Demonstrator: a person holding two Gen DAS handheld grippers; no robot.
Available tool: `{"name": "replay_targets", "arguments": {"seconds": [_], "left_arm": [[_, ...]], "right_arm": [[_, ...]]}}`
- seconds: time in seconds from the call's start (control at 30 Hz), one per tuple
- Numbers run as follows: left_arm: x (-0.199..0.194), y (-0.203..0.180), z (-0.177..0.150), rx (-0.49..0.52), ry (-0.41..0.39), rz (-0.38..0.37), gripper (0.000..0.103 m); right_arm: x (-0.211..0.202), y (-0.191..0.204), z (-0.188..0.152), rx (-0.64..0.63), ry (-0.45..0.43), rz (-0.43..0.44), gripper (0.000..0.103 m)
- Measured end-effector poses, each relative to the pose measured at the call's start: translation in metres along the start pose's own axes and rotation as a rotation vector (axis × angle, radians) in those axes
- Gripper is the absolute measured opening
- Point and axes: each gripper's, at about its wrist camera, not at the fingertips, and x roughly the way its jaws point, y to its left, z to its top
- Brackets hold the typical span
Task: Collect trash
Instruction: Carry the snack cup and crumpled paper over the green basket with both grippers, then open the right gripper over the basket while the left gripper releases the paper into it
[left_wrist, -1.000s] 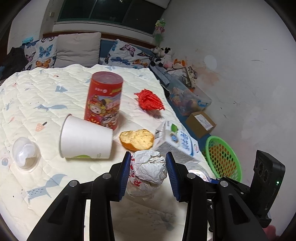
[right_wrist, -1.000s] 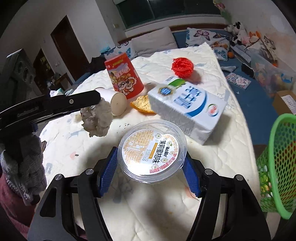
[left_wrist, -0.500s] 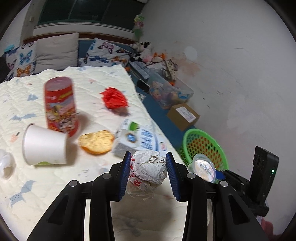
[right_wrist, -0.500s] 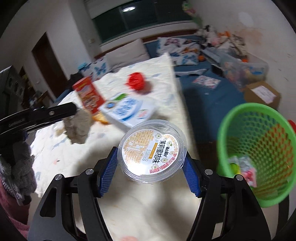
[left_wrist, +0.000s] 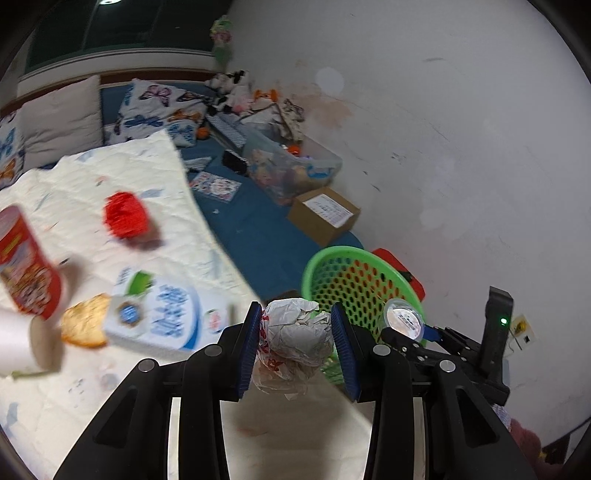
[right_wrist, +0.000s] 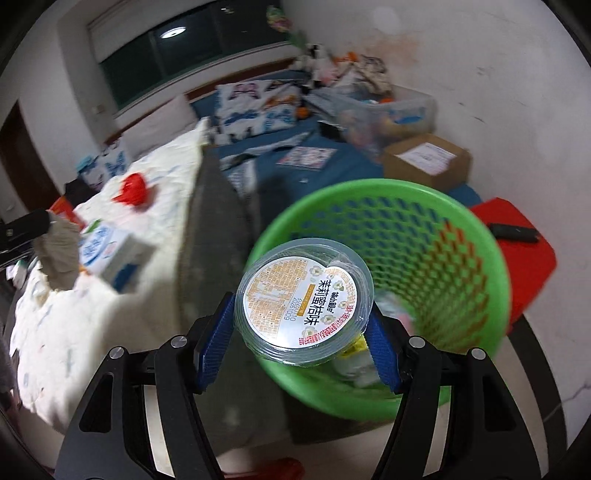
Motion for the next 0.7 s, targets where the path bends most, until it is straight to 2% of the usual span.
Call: {"name": "replay_targets", "arguments": {"seconds": [0.33,0.5,0.7], "left_arm": [[0.041,-0.045,0.019,0.068,0.05,-0.055,0.038],[0.058,-0.061,0.023,0.099,0.073,-0.062,0.038],[0.079,-0.081,0.026,0.13,0.101,-0.086,0.038]], "right_arm": [[0.008,-0.052,-0.002,0.079,0.016,-0.081,0.068],[0.01,-0.063,-0.003,0.098,0.019,-0.094,0.073],[0.0,-0.07,-0.006,0.114,0.0,-0.093,0.073]]}}
